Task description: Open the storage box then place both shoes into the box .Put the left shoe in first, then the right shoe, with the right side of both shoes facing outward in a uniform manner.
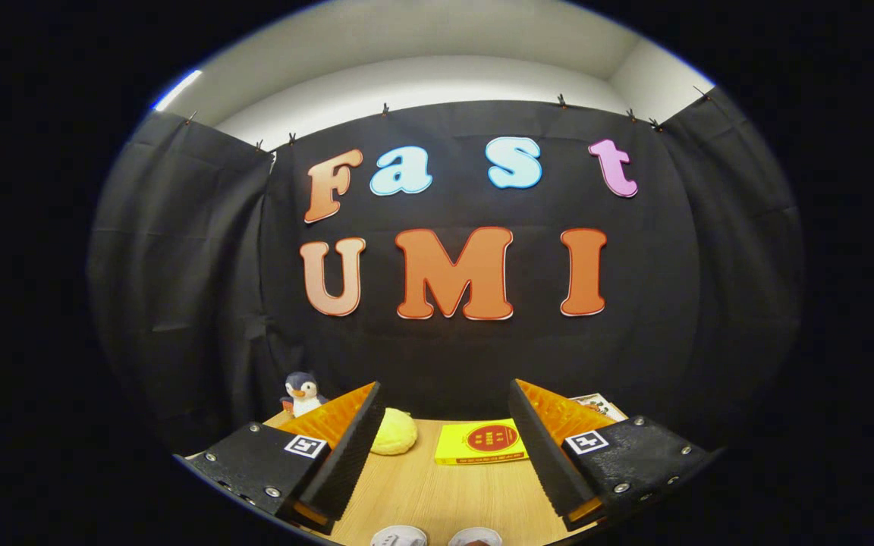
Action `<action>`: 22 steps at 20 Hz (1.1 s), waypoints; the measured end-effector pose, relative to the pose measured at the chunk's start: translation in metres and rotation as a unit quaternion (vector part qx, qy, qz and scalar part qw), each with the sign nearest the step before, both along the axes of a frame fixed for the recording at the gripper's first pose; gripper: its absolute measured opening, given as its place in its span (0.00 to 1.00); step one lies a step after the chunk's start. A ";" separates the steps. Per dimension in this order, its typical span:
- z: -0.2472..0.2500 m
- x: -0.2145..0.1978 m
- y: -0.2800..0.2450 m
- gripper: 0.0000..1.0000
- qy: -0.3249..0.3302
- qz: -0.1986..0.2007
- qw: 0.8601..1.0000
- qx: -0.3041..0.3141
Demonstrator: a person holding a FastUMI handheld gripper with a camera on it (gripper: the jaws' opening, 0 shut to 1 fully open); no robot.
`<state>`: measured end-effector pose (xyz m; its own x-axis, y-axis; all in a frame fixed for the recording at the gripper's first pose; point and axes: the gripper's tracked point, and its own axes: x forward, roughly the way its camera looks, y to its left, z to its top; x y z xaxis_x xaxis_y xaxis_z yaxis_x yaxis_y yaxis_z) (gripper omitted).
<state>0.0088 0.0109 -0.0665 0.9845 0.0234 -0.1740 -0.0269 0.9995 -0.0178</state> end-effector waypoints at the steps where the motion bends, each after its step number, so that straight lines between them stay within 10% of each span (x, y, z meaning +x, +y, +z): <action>1: -0.009 -0.001 0.007 0.98 0.014 0.011 1.000 0.005; 9: -0.097 -0.017 0.070 0.98 0.164 0.095 0.979 0.070; 22: -0.229 -0.099 0.191 0.97 0.410 0.234 0.860 0.195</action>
<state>-0.0900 0.2016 -0.2951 0.4010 0.5980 -0.6939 -0.2720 0.8011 0.5332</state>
